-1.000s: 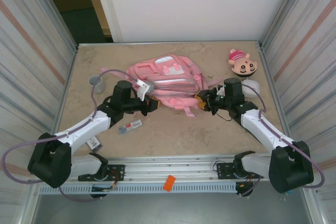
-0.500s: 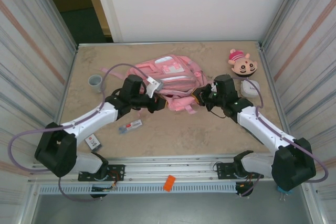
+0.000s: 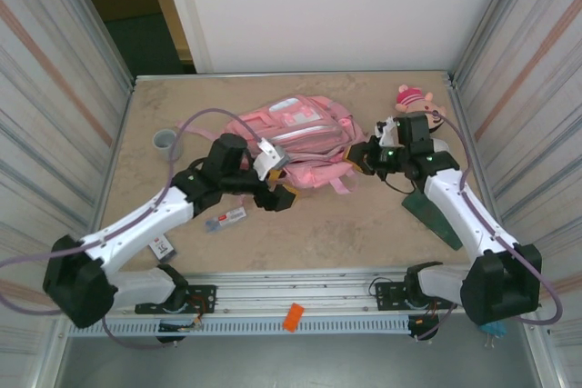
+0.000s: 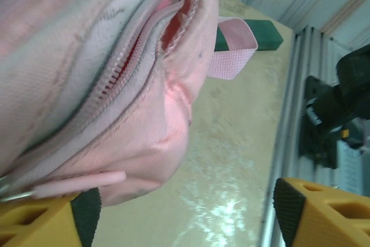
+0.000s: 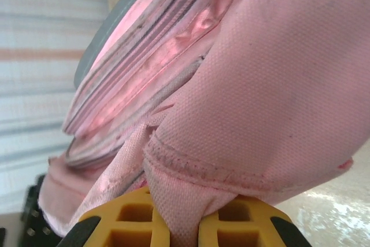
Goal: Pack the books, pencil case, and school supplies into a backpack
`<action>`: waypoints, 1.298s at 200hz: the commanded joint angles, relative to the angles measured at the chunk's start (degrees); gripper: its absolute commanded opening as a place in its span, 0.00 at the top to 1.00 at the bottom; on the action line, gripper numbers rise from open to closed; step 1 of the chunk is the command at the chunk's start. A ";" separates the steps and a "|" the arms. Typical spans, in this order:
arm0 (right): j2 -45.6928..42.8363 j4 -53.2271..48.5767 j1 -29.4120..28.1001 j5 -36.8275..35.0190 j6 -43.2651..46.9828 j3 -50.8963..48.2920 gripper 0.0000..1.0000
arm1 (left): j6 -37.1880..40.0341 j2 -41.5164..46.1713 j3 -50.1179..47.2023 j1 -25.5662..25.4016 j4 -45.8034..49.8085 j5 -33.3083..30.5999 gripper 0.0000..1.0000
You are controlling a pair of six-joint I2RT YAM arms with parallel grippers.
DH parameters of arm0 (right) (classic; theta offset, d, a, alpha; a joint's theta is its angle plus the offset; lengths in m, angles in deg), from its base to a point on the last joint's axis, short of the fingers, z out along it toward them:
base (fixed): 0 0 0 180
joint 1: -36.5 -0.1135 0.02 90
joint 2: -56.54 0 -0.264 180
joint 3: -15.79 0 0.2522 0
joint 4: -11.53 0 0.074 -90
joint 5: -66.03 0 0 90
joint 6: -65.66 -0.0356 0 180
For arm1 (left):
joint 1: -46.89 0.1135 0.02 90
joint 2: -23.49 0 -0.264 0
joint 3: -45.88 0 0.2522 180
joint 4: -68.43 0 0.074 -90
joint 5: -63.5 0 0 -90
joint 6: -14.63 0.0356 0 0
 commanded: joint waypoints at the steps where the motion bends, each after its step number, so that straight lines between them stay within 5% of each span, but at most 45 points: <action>1: 0.43 -8.24 1.15 10.46 13.83 4.72 0.97 | 11.37 6.12 1.11 1.77 4.14 -7.50 0.16; 64: 3.09 -15.32 1.51 12.23 22.03 8.77 0.98 | 25.51 5.80 -1.91 10.91 2.68 -5.71 0.13; 132: 5.61 -17.59 2.27 12.70 23.93 11.63 0.98 | 39.85 -5.66 3.85 12.28 11.16 8.02 0.11; 208: 7.18 -17.01 2.78 16.11 23.46 12.18 0.99 | 42.50 -6.14 3.22 12.11 7.67 0.62 0.13; 219: 6.93 -16.89 2.70 16.71 23.36 12.09 0.99 | 42.24 -7.45 3.02 12.11 4.26 -0.99 0.22; 235: 6.35 -16.89 3.14 16.67 23.56 11.82 0.99 | 41.21 -9.91 3.92 12.11 1.80 -1.13 0.51; 259: 6.18 -15.84 5.38 16.69 22.85 10.58 0.99 | 39.67 -12.32 6.59 12.10 3.43 1.93 0.62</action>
